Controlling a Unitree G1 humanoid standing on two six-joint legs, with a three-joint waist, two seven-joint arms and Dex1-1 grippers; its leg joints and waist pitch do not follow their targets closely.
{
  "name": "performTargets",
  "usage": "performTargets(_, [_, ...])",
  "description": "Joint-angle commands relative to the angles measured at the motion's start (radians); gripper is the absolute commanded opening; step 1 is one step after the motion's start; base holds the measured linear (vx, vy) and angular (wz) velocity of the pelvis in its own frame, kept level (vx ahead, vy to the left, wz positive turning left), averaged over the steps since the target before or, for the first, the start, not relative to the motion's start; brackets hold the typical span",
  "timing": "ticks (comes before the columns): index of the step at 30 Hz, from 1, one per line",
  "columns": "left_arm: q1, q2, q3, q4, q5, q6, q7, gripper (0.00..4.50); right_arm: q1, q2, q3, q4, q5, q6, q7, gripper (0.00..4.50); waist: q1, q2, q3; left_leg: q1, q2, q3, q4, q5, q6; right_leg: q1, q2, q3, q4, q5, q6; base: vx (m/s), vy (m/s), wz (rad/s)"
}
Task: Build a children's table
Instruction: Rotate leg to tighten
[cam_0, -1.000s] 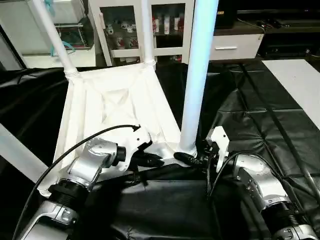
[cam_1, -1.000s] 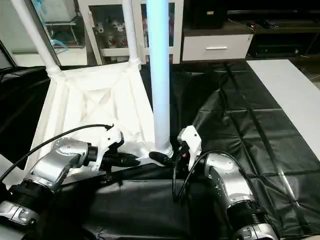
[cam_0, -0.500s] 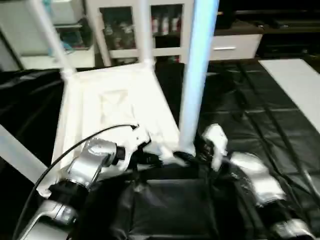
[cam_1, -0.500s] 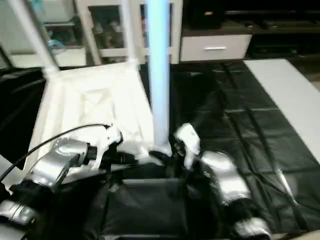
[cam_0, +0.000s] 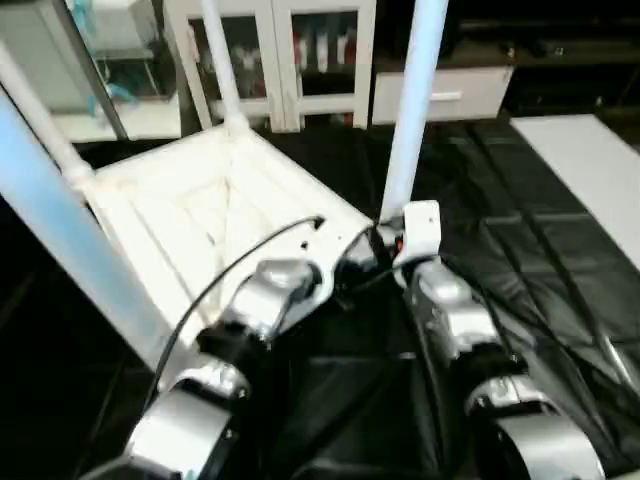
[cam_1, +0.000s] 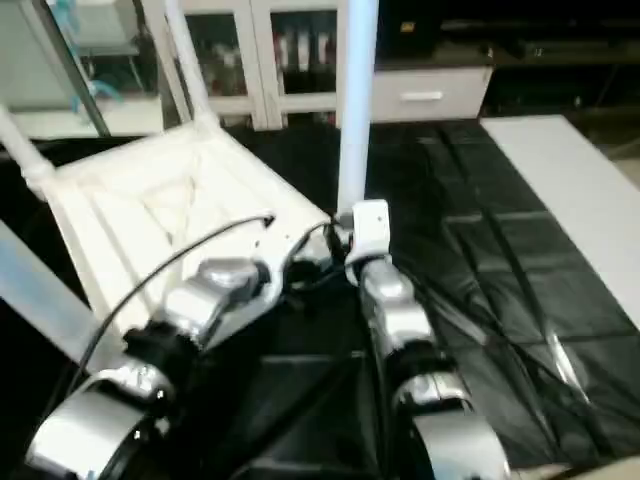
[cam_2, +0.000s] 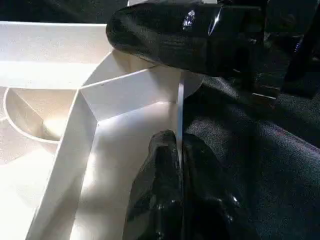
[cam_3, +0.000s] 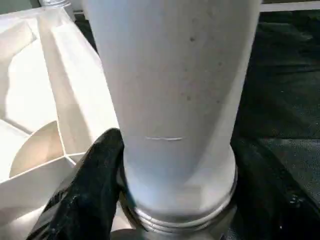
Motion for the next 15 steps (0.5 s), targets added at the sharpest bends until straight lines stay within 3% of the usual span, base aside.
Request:
performTargets(1, [0.012, 0.010, 0.035, 0.007, -0.012, -0.050, 0.043, 0.00, 0.019, 0.040, 0.029, 0.013, -0.012, -0.014, 0.036, 2.72, 0.003, -0.026, -0.059, 0.004, 0.049, -0.024, -0.072, -0.127, 0.115, 0.049, -0.064, 0.036, -0.067, -0.192, -0.248, 0.000, 0.000, 0.00])
performTargets(3, [0.015, 0.020, 0.030, 0.009, -0.012, -0.054, 0.027, 0.00, 0.022, 0.035, 0.034, 0.008, -0.016, -0.040, 0.063, 2.72, 0.006, -0.025, -0.058, 0.005, 0.049, -0.025, -0.074, -0.147, 0.103, 0.049, -0.064, 0.037, -0.071, -0.239, -0.237, 0.000, 0.000, 0.00])
performTargets(5, [0.021, 0.033, 0.024, 0.004, -0.012, -0.057, 0.005, 0.00, 0.028, 0.029, 0.036, -0.002, -0.007, -0.068, 0.107, 3.42, 0.007, -0.024, -0.059, 0.006, 0.050, -0.025, -0.074, -0.147, 0.101, 0.048, -0.065, 0.038, -0.070, -0.239, -0.232, 0.000, 0.000, 0.00])
performTargets(9, [0.035, 0.054, 0.013, -0.012, -0.013, -0.068, -0.041, 0.00, 0.039, 0.015, 0.034, -0.025, 0.005, -0.090, 0.144, 3.53, 0.003, -0.025, -0.058, 0.001, 0.050, -0.026, -0.074, -0.137, 0.119, 0.051, -0.065, 0.037, -0.068, -0.210, -0.241, 0.000, 0.000, 0.00])
performTargets(10, [0.056, 0.077, -0.005, -0.038, -0.013, -0.075, -0.104, 0.00, 0.055, -0.004, 0.038, -0.060, 0.012, -0.095, 0.193, 3.82, 0.001, -0.025, -0.058, 0.002, 0.050, -0.025, -0.074, -0.140, 0.119, 0.050, -0.066, 0.037, -0.068, -0.216, -0.241, 0.000, 0.000, 0.00])
performTargets(13, [0.088, 0.111, -0.030, -0.083, -0.020, -0.067, -0.194, 0.00, 0.082, -0.037, 0.055, -0.116, 0.019, -0.086, 0.274, 3.82, 0.000, -0.026, -0.055, -0.001, 0.054, -0.027, -0.077, -0.152, 0.127, 0.052, -0.066, 0.037, -0.070, -0.240, -0.236, 0.000, 0.000, 0.00])
performTargets(14, [0.126, 0.152, -0.047, -0.136, -0.043, -0.049, -0.299, 0.00, 0.116, -0.080, 0.073, -0.179, 0.039, -0.067, 0.392, 3.82, -0.001, -0.023, -0.056, 0.005, 0.054, -0.026, -0.076, -0.164, 0.120, 0.047, -0.066, 0.038, -0.072, -0.263, -0.238, 0.000, 0.000, 0.00])
performTargets(15, [0.140, 0.167, -0.053, -0.155, -0.053, -0.048, -0.338, 0.00, 0.129, -0.096, 0.080, -0.202, 0.049, -0.057, 0.439, 3.82, 0.002, -0.025, -0.054, 0.001, 0.056, -0.028, -0.077, -0.161, 0.123, 0.050, -0.066, 0.040, -0.069, -0.259, -0.236, 0.000, 0.000, 0.00])
